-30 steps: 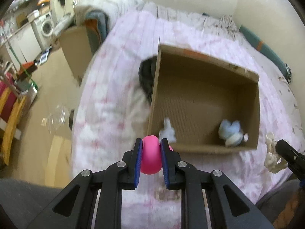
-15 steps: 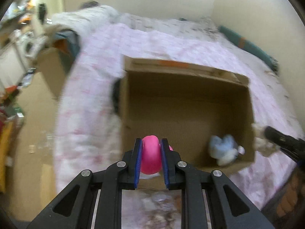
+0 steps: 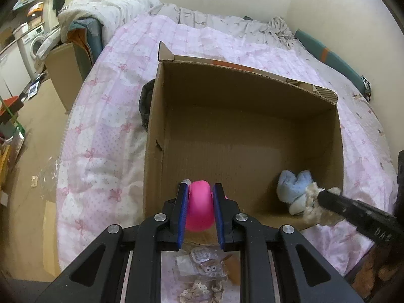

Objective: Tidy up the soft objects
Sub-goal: 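Carry the pink heart and cream scrunchie into the box with both tools, then open both tools to drop the heart and scrunchie in the box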

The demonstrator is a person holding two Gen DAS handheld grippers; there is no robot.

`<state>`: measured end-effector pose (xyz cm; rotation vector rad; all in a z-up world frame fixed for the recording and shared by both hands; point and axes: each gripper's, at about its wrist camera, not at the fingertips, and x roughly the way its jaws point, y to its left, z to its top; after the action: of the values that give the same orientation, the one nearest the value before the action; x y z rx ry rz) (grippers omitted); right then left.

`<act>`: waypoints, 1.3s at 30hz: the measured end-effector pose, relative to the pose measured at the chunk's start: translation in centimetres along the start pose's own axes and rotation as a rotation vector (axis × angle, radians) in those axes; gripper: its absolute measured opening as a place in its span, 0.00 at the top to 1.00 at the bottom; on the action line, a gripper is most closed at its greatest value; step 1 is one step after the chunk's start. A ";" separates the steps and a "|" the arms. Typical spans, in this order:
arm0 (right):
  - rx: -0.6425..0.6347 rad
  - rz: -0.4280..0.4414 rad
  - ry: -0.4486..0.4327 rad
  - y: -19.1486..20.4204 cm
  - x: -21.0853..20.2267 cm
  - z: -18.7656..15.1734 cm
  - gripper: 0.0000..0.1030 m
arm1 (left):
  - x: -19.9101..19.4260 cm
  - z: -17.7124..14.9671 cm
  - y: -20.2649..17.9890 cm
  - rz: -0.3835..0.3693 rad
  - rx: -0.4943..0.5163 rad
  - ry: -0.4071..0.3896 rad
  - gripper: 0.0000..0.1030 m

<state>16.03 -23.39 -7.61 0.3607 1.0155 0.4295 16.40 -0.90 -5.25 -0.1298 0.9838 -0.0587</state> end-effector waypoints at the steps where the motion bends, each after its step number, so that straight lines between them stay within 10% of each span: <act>1: -0.009 -0.003 0.008 0.2 0.2 -0.1 0.84 | 0.0 0.0 -0.1 -0.001 -0.001 -0.003 0.83; 28: -0.038 -0.036 0.031 0.9 0.8 0.0 0.84 | 0.8 -0.4 -0.9 0.065 0.049 0.026 0.81; 34: -0.035 -0.034 0.023 0.9 0.7 0.2 0.84 | 0.0 -0.5 -1.3 0.086 0.074 -0.018 0.45; 39: -0.036 -0.024 -0.006 0.9 0.4 0.6 0.74 | -0.4 -0.4 -1.4 0.095 0.080 -0.035 0.37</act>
<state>16.54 -22.48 -7.19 0.3173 1.0042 0.4244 15.86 -2.27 -4.94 -0.0106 0.9497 -0.0089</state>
